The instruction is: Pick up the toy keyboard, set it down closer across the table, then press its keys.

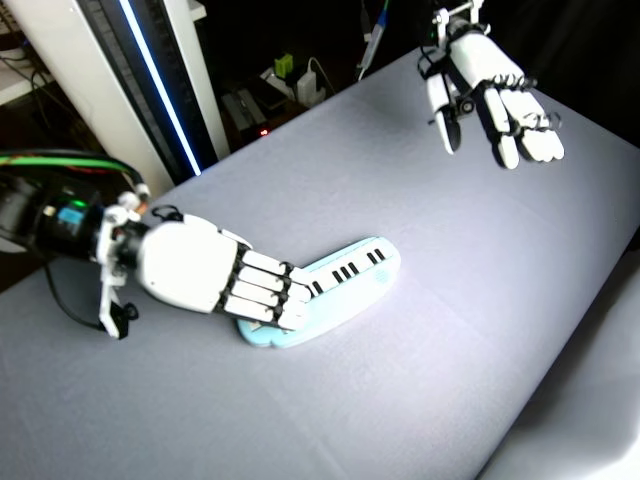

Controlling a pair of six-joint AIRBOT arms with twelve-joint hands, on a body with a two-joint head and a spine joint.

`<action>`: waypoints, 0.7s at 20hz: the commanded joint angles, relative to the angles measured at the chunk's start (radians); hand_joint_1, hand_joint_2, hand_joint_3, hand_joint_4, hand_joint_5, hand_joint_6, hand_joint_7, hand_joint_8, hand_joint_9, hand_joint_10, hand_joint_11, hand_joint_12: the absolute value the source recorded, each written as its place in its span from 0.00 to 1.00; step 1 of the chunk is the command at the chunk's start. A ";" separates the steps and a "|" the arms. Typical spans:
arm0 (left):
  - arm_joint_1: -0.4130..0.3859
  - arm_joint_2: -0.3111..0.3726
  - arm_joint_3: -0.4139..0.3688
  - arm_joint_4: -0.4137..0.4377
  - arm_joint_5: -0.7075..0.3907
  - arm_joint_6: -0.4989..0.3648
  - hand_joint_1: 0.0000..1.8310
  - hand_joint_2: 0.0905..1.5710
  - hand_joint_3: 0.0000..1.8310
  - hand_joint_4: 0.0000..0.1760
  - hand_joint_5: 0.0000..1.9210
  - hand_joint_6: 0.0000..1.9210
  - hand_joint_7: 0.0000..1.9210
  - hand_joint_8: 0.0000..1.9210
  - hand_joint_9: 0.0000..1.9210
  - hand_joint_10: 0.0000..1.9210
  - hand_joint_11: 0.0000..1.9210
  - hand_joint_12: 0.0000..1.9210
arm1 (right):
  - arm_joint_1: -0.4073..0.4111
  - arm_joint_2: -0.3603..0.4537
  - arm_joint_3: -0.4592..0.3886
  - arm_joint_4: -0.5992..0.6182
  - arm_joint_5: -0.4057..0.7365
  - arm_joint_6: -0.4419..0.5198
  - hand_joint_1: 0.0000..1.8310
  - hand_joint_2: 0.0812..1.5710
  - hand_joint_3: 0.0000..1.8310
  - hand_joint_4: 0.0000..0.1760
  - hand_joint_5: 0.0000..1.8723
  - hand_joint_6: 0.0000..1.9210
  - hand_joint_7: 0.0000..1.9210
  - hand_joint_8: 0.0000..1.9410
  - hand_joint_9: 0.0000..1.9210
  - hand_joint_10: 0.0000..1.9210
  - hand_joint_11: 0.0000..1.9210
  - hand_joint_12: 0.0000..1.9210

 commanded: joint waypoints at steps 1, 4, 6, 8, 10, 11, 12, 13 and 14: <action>-0.008 0.009 -0.005 -0.009 -0.149 0.002 0.45 0.89 0.00 0.00 0.07 0.00 0.00 0.00 0.00 0.00 0.00 0.00 | 0.010 0.004 0.007 0.008 0.090 -0.008 0.01 0.86 0.00 0.00 0.24 0.02 0.00 0.00 0.00 0.00 0.00 0.00; 0.000 0.014 -0.011 -0.009 -0.161 0.002 0.43 0.90 0.00 0.00 0.06 0.00 0.00 0.00 0.00 0.00 0.00 0.00 | 0.010 0.007 0.005 0.013 0.095 -0.011 0.00 0.85 0.00 0.00 0.32 0.01 0.04 0.00 0.00 0.00 0.00 0.00; 0.006 0.018 -0.015 -0.011 -0.170 0.002 0.42 0.90 0.00 0.00 0.07 0.00 0.00 0.00 0.00 0.00 0.00 0.00 | 0.010 0.041 -0.017 0.014 0.132 -0.011 0.00 0.86 0.00 0.00 0.08 0.00 0.01 0.00 0.00 0.00 0.00 0.00; 0.008 0.021 -0.016 -0.014 -0.174 0.002 0.42 0.90 0.00 0.03 0.07 0.00 0.00 0.00 0.00 0.00 0.00 0.00 | 0.010 0.081 -0.046 0.020 0.188 -0.011 0.00 0.87 0.01 0.07 0.00 0.00 0.00 0.00 0.00 0.00 0.00 0.00; 0.011 0.021 -0.017 -0.017 -0.177 0.002 0.43 0.90 0.00 0.13 0.07 0.00 0.00 0.00 0.00 0.00 0.00 0.00 | 0.009 0.100 -0.062 0.023 0.212 -0.011 0.00 0.87 0.01 0.00 0.00 0.00 0.00 0.00 0.00 0.00 0.00 0.00; 0.014 0.022 -0.018 -0.020 -0.180 0.002 0.43 0.89 0.00 0.15 0.07 0.00 0.00 0.00 0.00 0.00 0.00 0.00 | 0.006 0.109 -0.070 0.023 0.215 -0.011 0.00 0.88 0.01 0.00 0.00 0.00 0.00 0.00 0.00 0.00 0.00 0.00; 0.016 0.023 -0.019 -0.021 -0.181 0.002 0.44 0.89 0.00 0.12 0.07 0.00 0.00 0.00 0.00 0.00 0.00 0.00 | 0.000 0.112 -0.072 0.023 0.213 -0.011 0.00 0.88 0.01 0.00 0.00 0.00 0.00 0.00 0.00 0.00 0.00 0.00; 0.016 0.023 -0.019 -0.022 -0.181 0.002 0.44 0.89 0.00 0.06 0.07 0.00 0.00 0.00 0.00 0.00 0.00 0.00 | -0.010 0.112 -0.072 0.026 0.202 -0.011 0.01 0.89 0.01 0.00 0.00 0.00 0.00 0.00 0.00 0.00 0.00 0.00; 0.016 0.023 -0.019 -0.022 -0.181 0.002 0.44 0.89 0.00 0.05 0.07 0.00 0.00 0.00 0.00 0.00 0.00 0.00 | -0.017 0.110 -0.069 0.033 0.193 -0.011 0.01 0.88 0.00 0.00 0.01 0.00 0.00 0.00 0.00 0.00 0.00 0.00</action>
